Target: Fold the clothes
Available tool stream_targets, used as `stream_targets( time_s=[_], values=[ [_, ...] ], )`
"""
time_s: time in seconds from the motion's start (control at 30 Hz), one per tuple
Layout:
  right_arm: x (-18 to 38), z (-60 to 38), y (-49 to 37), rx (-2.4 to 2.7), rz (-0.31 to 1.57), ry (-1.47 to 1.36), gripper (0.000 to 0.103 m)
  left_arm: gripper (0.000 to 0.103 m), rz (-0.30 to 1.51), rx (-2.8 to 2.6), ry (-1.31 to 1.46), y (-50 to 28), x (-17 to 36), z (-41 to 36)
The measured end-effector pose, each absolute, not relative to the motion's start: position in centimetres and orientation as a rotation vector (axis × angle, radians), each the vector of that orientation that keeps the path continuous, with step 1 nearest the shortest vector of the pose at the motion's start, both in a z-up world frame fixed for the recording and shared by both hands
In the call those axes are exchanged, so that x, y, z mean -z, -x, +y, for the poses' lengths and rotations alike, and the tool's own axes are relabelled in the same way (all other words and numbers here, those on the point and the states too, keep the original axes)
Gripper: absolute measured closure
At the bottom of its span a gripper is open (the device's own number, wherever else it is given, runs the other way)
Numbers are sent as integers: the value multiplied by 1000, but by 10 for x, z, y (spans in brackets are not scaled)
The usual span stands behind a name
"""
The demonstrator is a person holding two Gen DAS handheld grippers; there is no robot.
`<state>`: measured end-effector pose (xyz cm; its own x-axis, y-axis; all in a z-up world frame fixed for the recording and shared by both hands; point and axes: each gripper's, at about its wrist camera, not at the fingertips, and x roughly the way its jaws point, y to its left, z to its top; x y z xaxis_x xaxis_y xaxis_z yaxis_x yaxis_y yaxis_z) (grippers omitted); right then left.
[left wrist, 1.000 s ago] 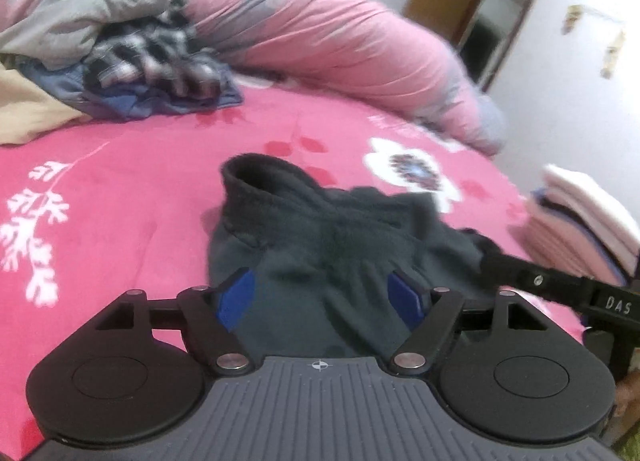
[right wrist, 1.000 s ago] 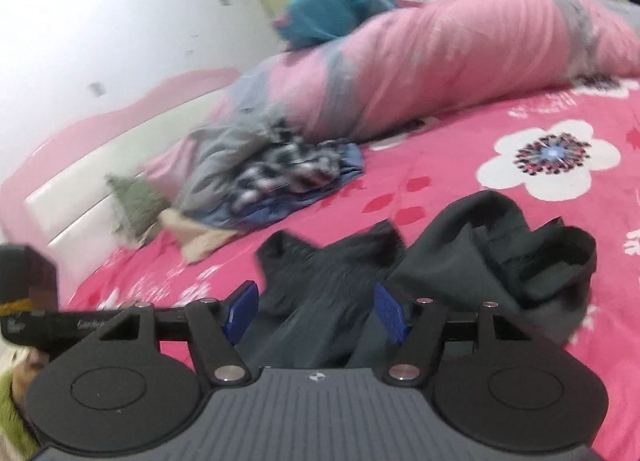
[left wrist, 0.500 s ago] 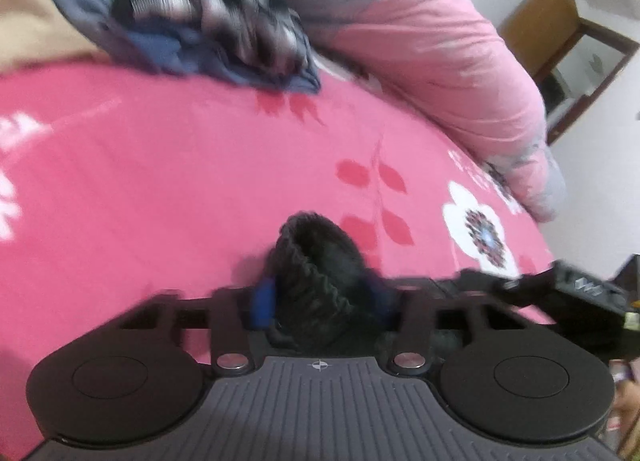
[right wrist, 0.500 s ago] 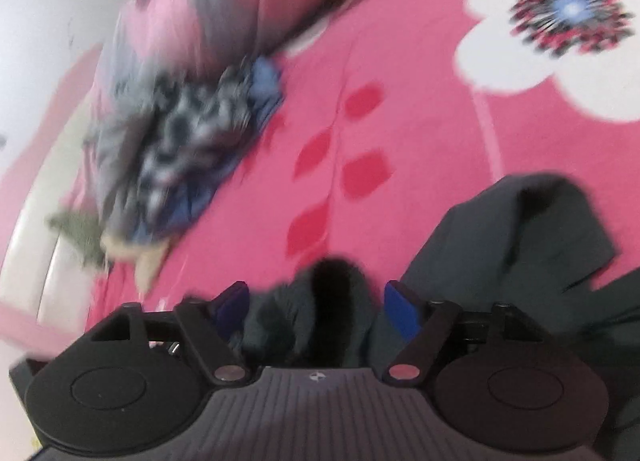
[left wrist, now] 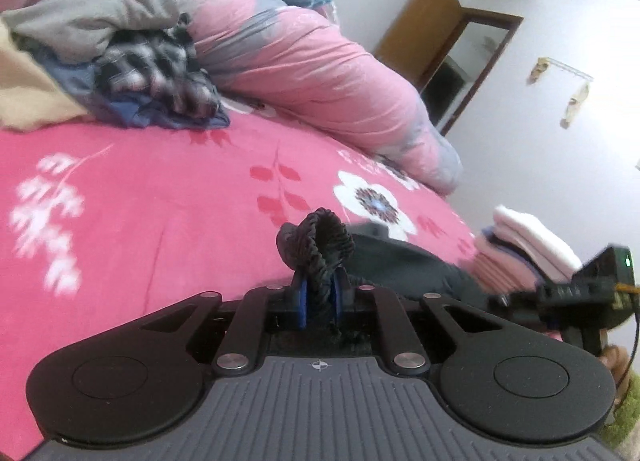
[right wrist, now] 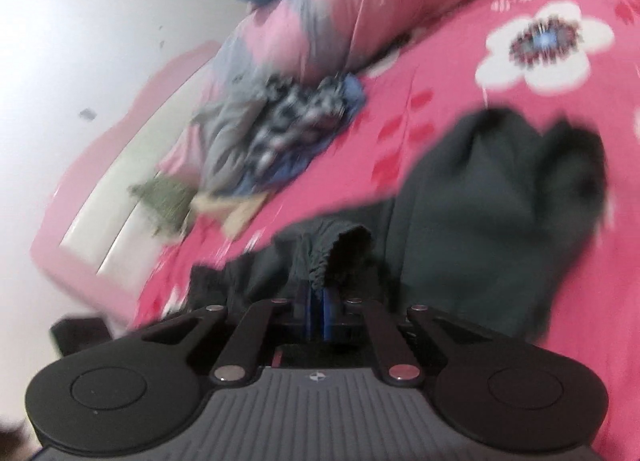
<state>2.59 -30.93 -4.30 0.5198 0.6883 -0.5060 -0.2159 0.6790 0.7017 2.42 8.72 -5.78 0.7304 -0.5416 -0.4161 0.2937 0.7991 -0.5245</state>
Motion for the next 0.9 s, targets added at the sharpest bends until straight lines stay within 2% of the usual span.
stream_targets(
  time_s=[0.13, 0.33, 0.4, 0.47, 0.5, 0.53, 0.57, 0.63, 0.7, 0.9],
  values=[
    [63, -294, 31, -596, 951, -604, 99, 93, 630, 436, 516, 12, 74, 110],
    [107, -272, 64, -576, 1127, -631, 98, 92, 680, 349, 586, 33, 103, 129],
    [112, -273, 68, -555, 1167, -641, 97, 89, 687, 340, 622, 36, 108, 134],
    [103, -280, 70, -539, 1151, -646, 93, 81, 684, 342, 656, 38, 109, 138],
    [94, -285, 71, -533, 1120, -642, 84, 77, 679, 342, 664, 39, 109, 139],
    [84, -291, 71, -527, 1084, -638, 65, 71, 676, 342, 667, 41, 108, 140],
    [75, -296, 73, -522, 1041, -635, 55, 65, 673, 342, 670, 43, 109, 141],
    [57, -304, 74, -516, 946, -626, 38, 57, 684, 326, 684, 43, 110, 143],
    [47, -306, 68, -507, 882, -625, 26, 53, 681, 313, 688, 47, 110, 145],
    [69, -302, 37, -479, 915, -671, 24, 38, 651, 275, 660, 72, 102, 148]
  ],
)
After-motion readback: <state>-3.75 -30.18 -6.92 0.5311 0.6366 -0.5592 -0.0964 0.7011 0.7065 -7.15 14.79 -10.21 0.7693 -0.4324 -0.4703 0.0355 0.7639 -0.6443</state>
